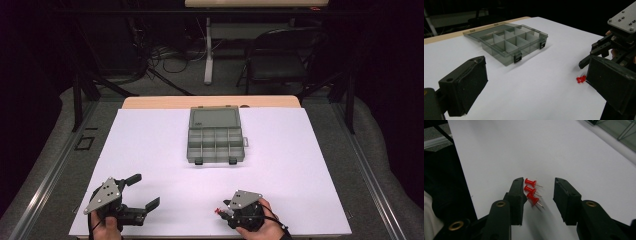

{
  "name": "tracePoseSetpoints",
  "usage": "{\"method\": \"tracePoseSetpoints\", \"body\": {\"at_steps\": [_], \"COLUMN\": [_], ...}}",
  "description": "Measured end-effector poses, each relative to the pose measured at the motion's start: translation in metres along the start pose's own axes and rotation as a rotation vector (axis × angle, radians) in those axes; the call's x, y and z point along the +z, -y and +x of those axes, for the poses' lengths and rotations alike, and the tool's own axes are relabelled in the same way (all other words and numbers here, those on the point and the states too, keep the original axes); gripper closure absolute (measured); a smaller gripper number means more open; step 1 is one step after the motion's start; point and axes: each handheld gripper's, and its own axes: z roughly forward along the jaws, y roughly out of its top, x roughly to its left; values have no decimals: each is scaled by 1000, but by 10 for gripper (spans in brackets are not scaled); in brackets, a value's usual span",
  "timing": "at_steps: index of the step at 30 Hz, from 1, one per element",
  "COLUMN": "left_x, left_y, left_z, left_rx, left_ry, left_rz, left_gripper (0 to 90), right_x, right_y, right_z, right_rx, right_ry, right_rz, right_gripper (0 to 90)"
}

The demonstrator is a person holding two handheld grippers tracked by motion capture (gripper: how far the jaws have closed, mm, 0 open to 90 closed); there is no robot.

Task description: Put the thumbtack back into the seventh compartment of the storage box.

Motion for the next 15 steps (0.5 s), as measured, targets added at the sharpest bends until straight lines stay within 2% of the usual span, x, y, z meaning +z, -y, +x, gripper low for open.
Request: {"method": "tracePoseSetpoints", "body": {"at_steps": [5, 11, 15], "left_x": [0, 1, 0], "left_y": [0, 0, 0], "left_z": [0, 0, 1], "left_rx": [-2, -3, -3], "left_ry": [2, 5, 10], "left_rz": [0, 1, 5], "left_gripper": [53, 68, 72], "right_x": [1, 3, 4], "right_y": [1, 4, 4], "right_z": [0, -3, -4], "right_rx": [18, 42, 39], "right_ry": [-18, -30, -42], "right_rz": [24, 36, 28], "right_gripper": [728, 738, 739]}}
